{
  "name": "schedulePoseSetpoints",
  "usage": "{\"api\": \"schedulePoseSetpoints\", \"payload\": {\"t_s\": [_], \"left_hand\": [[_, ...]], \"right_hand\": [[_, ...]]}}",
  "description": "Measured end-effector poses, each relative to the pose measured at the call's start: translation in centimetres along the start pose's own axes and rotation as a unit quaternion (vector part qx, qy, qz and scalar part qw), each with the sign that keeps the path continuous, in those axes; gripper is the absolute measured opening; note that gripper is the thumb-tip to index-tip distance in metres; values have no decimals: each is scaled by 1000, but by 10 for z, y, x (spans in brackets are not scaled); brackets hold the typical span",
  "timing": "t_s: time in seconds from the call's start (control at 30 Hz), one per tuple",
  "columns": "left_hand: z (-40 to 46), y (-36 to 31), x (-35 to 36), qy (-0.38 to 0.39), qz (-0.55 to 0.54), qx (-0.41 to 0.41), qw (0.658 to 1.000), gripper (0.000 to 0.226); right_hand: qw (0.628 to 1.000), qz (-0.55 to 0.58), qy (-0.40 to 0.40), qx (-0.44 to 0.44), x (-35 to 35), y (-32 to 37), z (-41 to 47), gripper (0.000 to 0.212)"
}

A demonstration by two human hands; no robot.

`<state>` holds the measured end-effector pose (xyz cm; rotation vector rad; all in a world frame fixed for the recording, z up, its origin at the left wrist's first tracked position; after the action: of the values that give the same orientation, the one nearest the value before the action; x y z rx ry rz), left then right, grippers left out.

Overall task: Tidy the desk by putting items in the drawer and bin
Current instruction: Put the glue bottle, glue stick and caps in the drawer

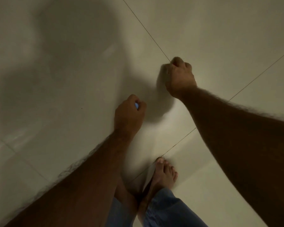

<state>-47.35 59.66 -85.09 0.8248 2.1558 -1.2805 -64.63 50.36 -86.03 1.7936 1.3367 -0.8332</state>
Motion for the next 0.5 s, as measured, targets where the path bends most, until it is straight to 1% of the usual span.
{"api": "schedulePoseSetpoints", "payload": {"t_s": [0.1, 0.2, 0.27, 0.33, 0.37, 0.43, 0.5], "left_hand": [[-11, 15, 0, 24, -8, -27, 999, 17], [-30, 32, 1, 74, -35, -92, 992, 16], [-45, 43, 2, 119, -94, -164, 975, 15], [-62, 50, 1, 162, -142, -224, 950, 13], [-70, 52, -3, 172, -168, -251, 938, 12], [-81, 50, -12, 160, -240, -308, 907, 10], [-87, 43, -25, 139, -289, -344, 883, 10]], "right_hand": [[998, -54, -43, -5, 15, 8, -22, 46], [999, -11, -40, 10, 40, 6, -61, 44], [1000, 16, -8, 20, 59, 0, -90, 42], [997, 38, 49, 42, 75, -7, -117, 41], [993, 62, 79, 58, 80, -9, -130, 42], [980, 125, 123, 94, 84, -12, -151, 39], [963, 194, 139, 123, 79, -8, -166, 30]]}}
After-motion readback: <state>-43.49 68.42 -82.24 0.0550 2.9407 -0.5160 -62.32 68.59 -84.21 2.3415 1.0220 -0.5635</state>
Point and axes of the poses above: each hand's wrist, its own z-axis towards the middle knuckle, its own x-axis out of the palm, y = z × x, the point moved 4 cm from there along z, towards the middle knuckle, and after that the axes turned 3 degrees about x, right-handed, at the moved point
